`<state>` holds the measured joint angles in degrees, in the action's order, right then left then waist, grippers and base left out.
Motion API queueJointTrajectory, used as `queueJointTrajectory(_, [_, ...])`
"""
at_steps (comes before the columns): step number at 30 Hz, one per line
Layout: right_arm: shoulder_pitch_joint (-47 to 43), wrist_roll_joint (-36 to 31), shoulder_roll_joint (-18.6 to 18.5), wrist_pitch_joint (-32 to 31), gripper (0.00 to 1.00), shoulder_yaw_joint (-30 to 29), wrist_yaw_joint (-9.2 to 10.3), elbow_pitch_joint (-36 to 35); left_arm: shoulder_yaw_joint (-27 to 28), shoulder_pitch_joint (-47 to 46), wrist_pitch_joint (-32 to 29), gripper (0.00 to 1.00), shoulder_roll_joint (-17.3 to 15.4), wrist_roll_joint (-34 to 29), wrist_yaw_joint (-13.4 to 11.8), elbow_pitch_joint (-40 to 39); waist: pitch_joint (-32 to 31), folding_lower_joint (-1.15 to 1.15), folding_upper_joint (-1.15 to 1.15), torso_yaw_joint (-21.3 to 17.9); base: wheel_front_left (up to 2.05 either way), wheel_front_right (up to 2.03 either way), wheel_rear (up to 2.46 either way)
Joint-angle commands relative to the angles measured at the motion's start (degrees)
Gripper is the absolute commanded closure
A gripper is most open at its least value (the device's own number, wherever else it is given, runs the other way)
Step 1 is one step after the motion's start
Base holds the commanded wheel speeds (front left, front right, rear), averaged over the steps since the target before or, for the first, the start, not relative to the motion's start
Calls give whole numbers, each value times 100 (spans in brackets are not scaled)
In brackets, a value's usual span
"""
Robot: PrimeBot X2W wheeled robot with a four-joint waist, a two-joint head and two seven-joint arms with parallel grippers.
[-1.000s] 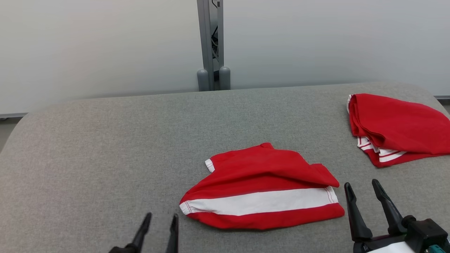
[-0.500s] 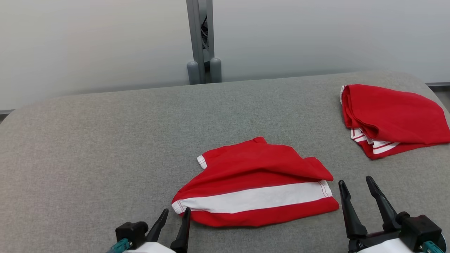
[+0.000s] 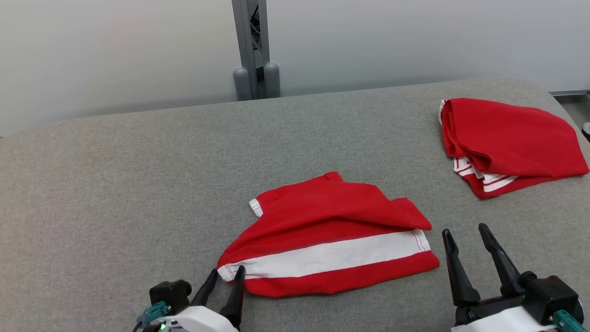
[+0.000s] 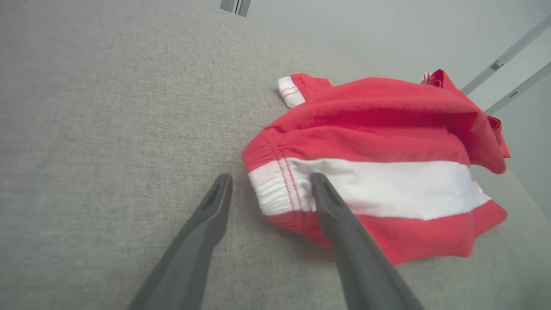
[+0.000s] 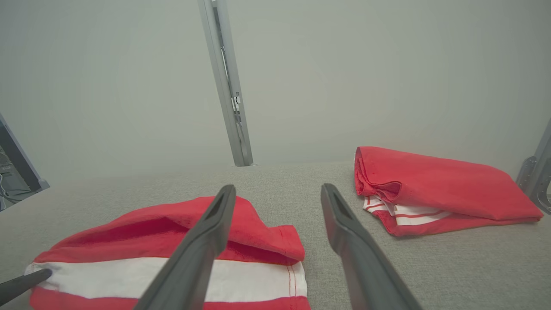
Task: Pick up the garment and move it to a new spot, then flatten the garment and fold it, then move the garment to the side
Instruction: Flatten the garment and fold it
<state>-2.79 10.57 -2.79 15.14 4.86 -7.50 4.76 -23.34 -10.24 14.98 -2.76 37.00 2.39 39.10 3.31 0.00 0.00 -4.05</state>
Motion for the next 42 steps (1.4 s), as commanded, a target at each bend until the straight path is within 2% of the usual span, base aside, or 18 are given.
queueJointTrajectory(1, [59, -2, -26, 2, 0, -6, 2, -2, -37, -95, 22, 37, -30, 95, 55, 37, 9, 0, 0, -12, 0, 0, 0])
queueJointTrajectory(2, [61, 3, -26, 2, 0, -4, 2, -1, -81, -103, 22, 59, -30, 131, 73, 70, 18, 0, 0, -18, 0, 0, 0])
queueJointTrajectory(3, [58, 9, -26, 2, 0, -6, 2, -1, -129, -112, 21, 93, -28, 162, 87, 90, 24, 0, 0, -18, 0, 0, 0])
queueJointTrajectory(4, [54, 18, -26, 2, 0, -11, 2, -2, -150, -125, 22, 100, -30, 196, 96, 91, 31, 0, 0, -15, 0, 0, 0])
queueJointTrajectory(9, [37, 68, -26, 2, 0, 46, 2, 124, -107, -97, 21, 100, -30, 166, 10, -11, 56, 0, 0, 6, 0, 0, 0])
queueJointTrajectory(12, [81, 200, -26, 3, 0, 129, 2, 484, -52, 9, 21, 100, -70, 82, -19, -153, 79, 0, 0, 45, 0, 0, 0])
queueJointTrajectory(18, [729, 651, -45, 2, 0, 366, 2, 1915, -99, 119, 17, 100, -240, -125, -99, -462, 180, 0, 0, 180, 0, 0, 0])
queueJointTrajectory(30, [2250, 1014, -81, 3, 0, 936, 1, 4490, -214, 54, -51, 100, -303, -190, -150, -699, 275, 0, 0, 315, 0, 0, 0])
queueJointTrajectory(31, [2332, 1028, -77, 0, 9, 958, 2, 4662, -227, 58, -51, 100, -301, -191, -154, -714, 274, 0, 0, 323, 0, 0, 0])
queueJointTrajectory(32, [2394, 1065, -71, -34, 25, 1000, 2, 4820, -237, 63, -48, 100, -300, -194, -155, -724, 273, 0, 0, 333, 0, 0, 0])
queueJointTrajectory(33, [2452, 1113, -60, -54, 48, 1048, 1, 4956, -246, 68, -56, 100, -301, -193, -157, -734, 272, 0, 0, 339, 0, 0, 0])
queueJointTrajectory(34, [2501, 1159, -49, -62, 53, 1110, 1, 5067, -251, 74, -60, 100, -305, -187, -148, -744, 273, 0, 0, 340, 0, 0, 0])
queueJointTrajectory(36, [2562, 1257, -31, -86, 71, 1273, 1, 5234, -264, 88, -62, 100, -308, -177, -155, -762, 273, 0, 0, 341, 0, 0, 0])
queueJointTrajectory(37, [2596, 1295, -27, -80, 88, 1342, 2, 5293, -271, 96, -63, 100, -307, -173, -161, -773, 271, 0, 0, 340, 0, 0, 0])
queueJointTrajectory(38, [2615, 1327, -29, -72, 100, 1410, 2, 5347, -279, 105, -69, 100, -306, -170, -165, -782, 266, 0, 0, 338, 0, 0, 0])
queueJointTrajectory(42, [2698, 1377, -59, -32, 100, 1590, 2, 5402, -283, 120, -53, 100, -334, -182, -187, -841, 244, 0, 0, 303, 0, 0, 0])
